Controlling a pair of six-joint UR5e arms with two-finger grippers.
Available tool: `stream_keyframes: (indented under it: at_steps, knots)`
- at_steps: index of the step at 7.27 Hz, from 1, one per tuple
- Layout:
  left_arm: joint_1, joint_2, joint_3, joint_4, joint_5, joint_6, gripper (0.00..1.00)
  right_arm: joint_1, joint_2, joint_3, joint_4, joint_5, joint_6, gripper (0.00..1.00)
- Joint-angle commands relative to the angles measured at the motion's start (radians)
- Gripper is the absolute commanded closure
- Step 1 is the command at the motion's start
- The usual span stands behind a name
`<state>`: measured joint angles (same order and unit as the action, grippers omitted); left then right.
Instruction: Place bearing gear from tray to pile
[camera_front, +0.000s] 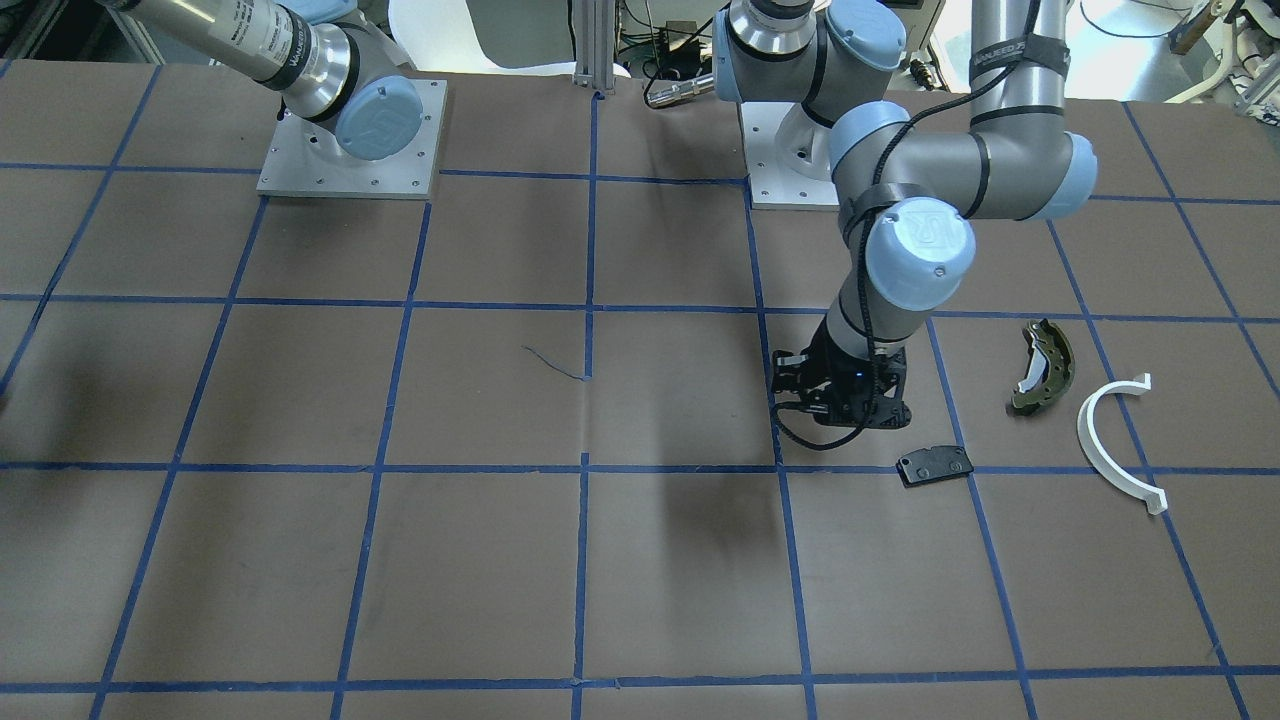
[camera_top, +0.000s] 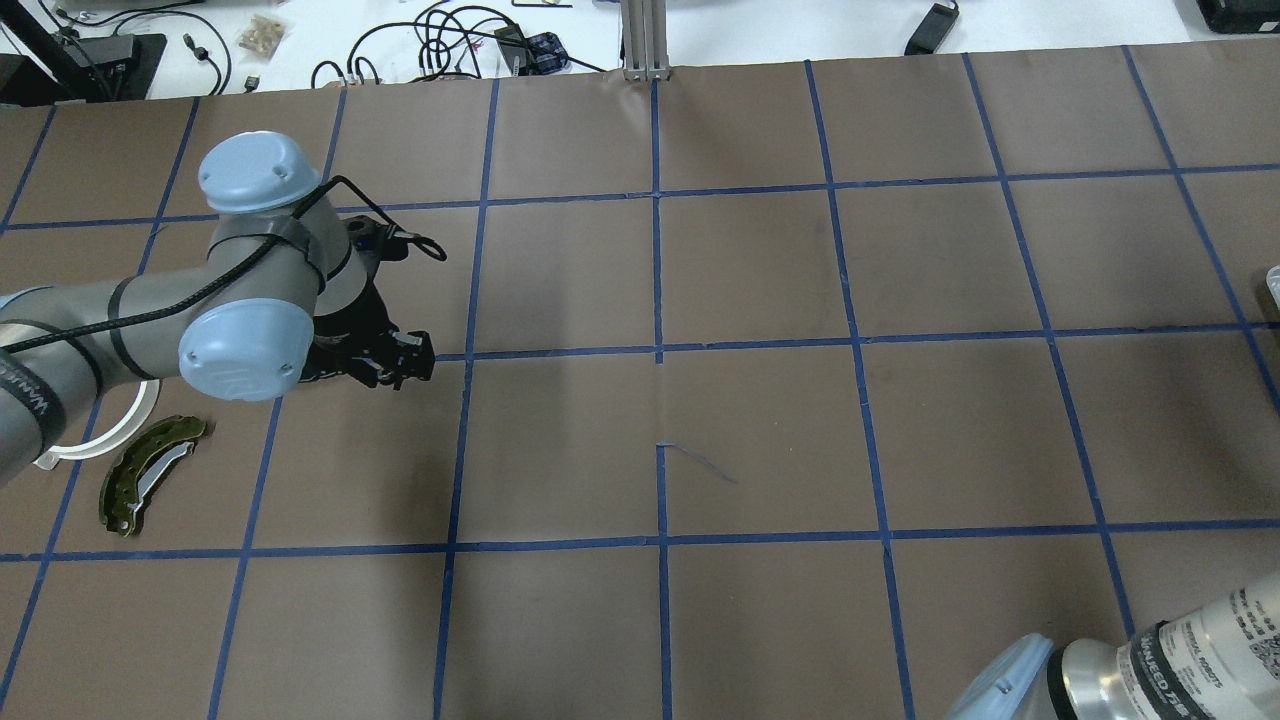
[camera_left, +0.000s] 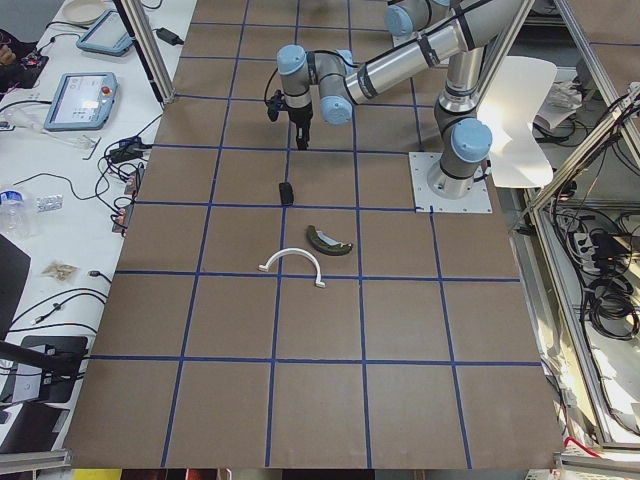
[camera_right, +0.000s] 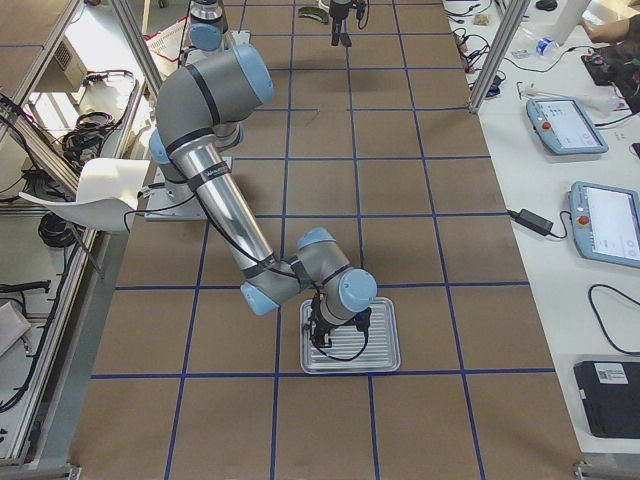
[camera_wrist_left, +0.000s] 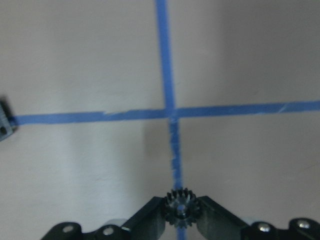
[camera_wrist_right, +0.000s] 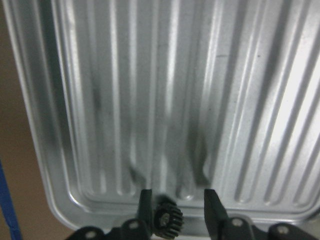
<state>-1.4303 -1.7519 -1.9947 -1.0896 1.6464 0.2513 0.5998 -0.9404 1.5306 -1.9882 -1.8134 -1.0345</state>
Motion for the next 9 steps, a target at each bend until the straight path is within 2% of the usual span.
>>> stream_keyframes:
  at_steps: [1, 2, 3, 4, 5, 6, 8, 9]
  knots:
    - [0.202, 0.044, -0.056, -0.004, 0.029, 0.245, 1.00, 0.000, -0.001, 0.003, 0.005, -0.001, 0.004, 0.60]
    - [0.264, 0.049, -0.084, 0.019, 0.032, 0.363, 1.00, 0.000, -0.001, 0.005, 0.009, -0.001, 0.004, 0.60]
    - [0.305, 0.048, -0.119, 0.090, 0.029, 0.390, 1.00, 0.000, -0.001, 0.005, 0.009, -0.003, 0.004, 0.60]
    - [0.324, 0.022, -0.181, 0.260, 0.026, 0.432, 1.00, 0.000, -0.001, 0.005, 0.011, -0.003, 0.002, 0.60]
    - [0.326, 0.017, -0.232, 0.369, 0.029, 0.459, 1.00, 0.000, -0.001, 0.005, 0.011, -0.003, 0.001, 0.64]
    - [0.332, 0.014, -0.237, 0.379, 0.021, 0.460, 1.00, 0.000, -0.001, 0.005, 0.012, -0.039, -0.001, 0.79]
    - [0.367, -0.007, -0.233, 0.381, 0.001, 0.462, 1.00, 0.000, -0.001, 0.005, 0.028, -0.061, -0.006, 1.00]
    - [0.372, -0.015, -0.231, 0.381, 0.000, 0.462, 0.33, 0.000, -0.005, -0.004, 0.032, -0.085, -0.007, 1.00]
